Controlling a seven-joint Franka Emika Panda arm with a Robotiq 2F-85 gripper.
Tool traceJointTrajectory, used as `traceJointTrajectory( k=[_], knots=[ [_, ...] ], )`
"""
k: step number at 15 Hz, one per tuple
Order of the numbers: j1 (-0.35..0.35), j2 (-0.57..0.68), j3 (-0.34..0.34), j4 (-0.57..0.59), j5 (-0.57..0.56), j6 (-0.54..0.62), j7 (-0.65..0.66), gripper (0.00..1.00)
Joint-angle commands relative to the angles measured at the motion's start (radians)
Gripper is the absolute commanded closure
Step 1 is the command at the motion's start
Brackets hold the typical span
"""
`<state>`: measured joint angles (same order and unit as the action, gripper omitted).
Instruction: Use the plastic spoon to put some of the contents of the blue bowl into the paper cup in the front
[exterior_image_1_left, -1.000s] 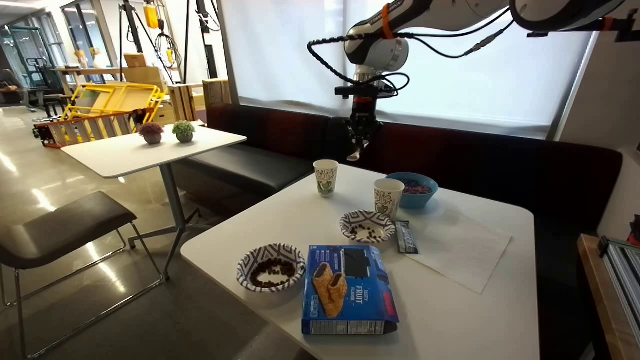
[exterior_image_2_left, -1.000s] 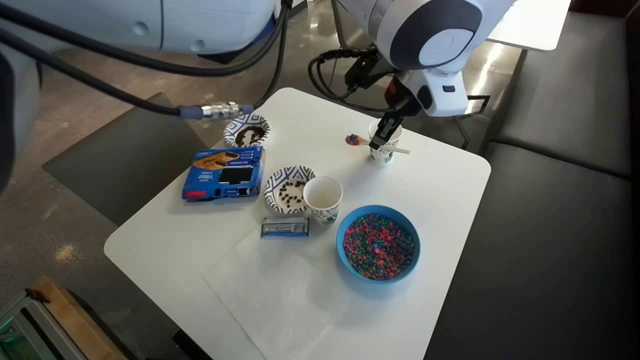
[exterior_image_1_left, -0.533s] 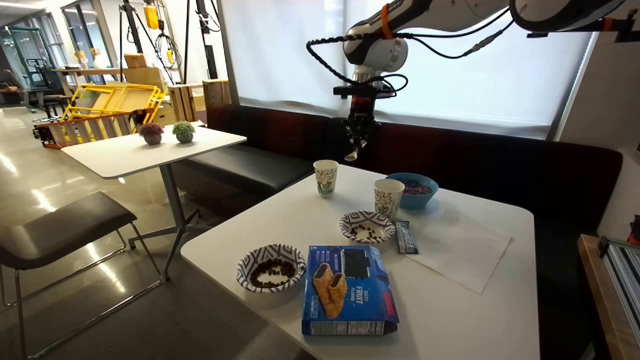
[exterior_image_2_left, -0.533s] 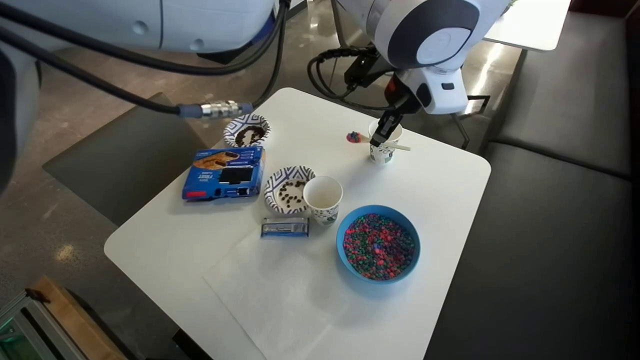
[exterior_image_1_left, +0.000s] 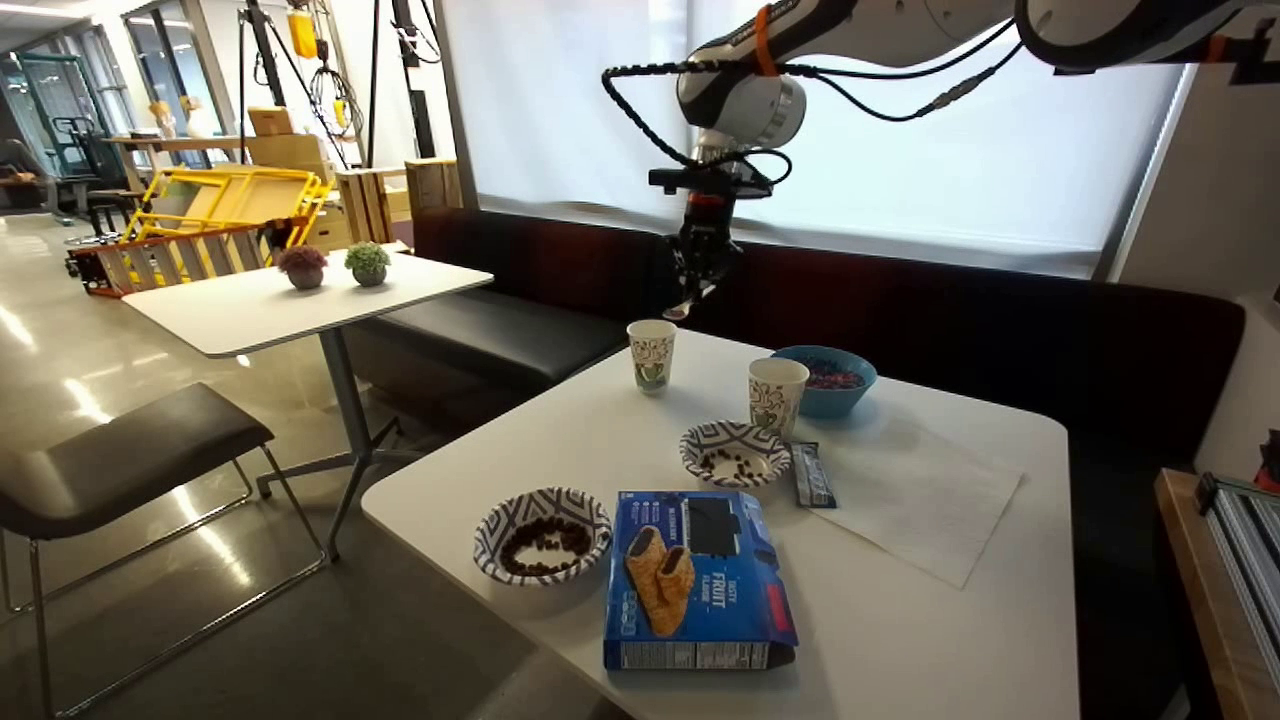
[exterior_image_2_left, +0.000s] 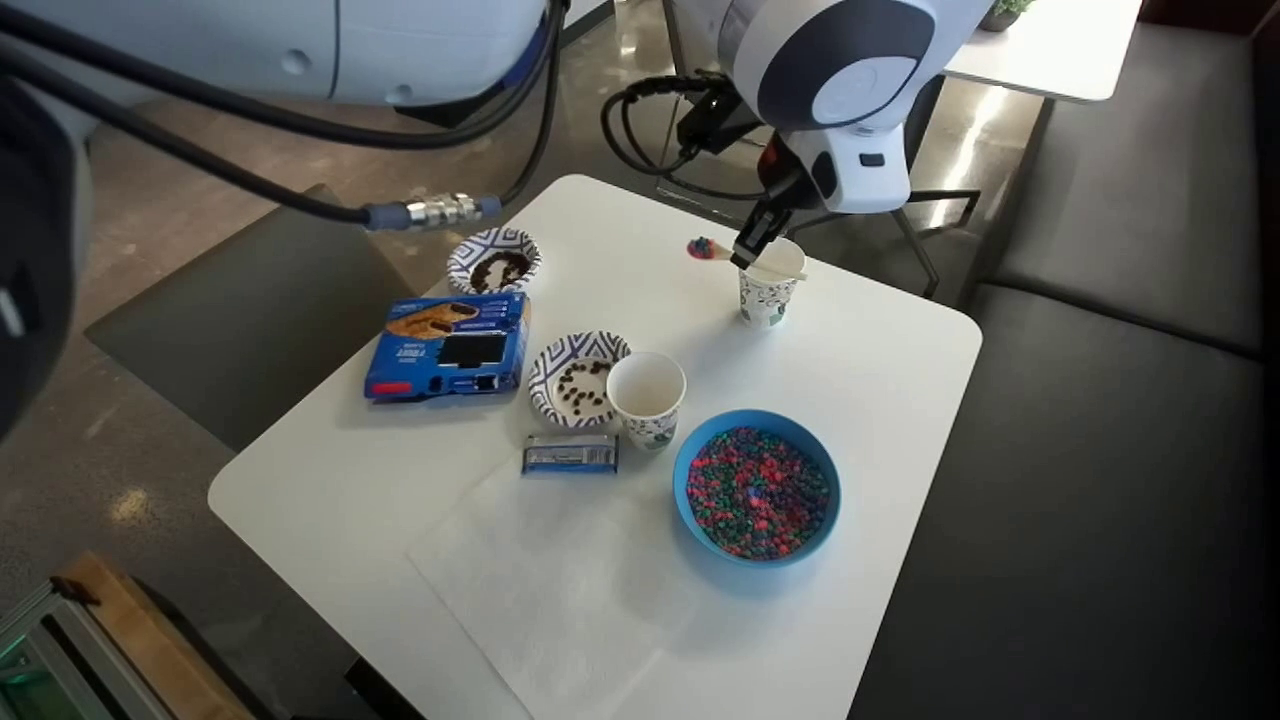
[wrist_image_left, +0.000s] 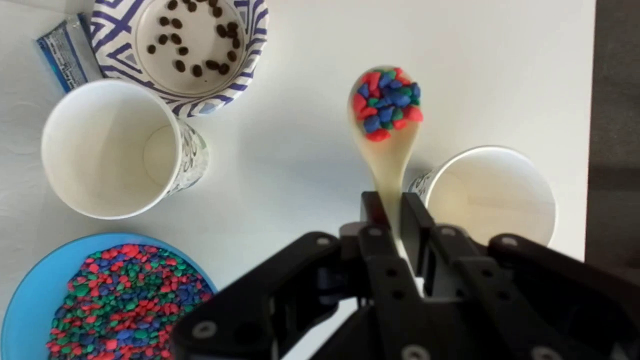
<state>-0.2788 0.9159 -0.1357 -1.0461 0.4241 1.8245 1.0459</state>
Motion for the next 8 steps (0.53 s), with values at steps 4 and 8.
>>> traceJointTrajectory(
  k=[4, 8],
  knots=[
    [-0.015, 0.093, 0.011, 0.112, 0.047, 0.093, 0.094, 0.97],
    [-0.017, 0.135, 0.013, 0.138, 0.054, 0.187, 0.125, 0.97]
  ],
)
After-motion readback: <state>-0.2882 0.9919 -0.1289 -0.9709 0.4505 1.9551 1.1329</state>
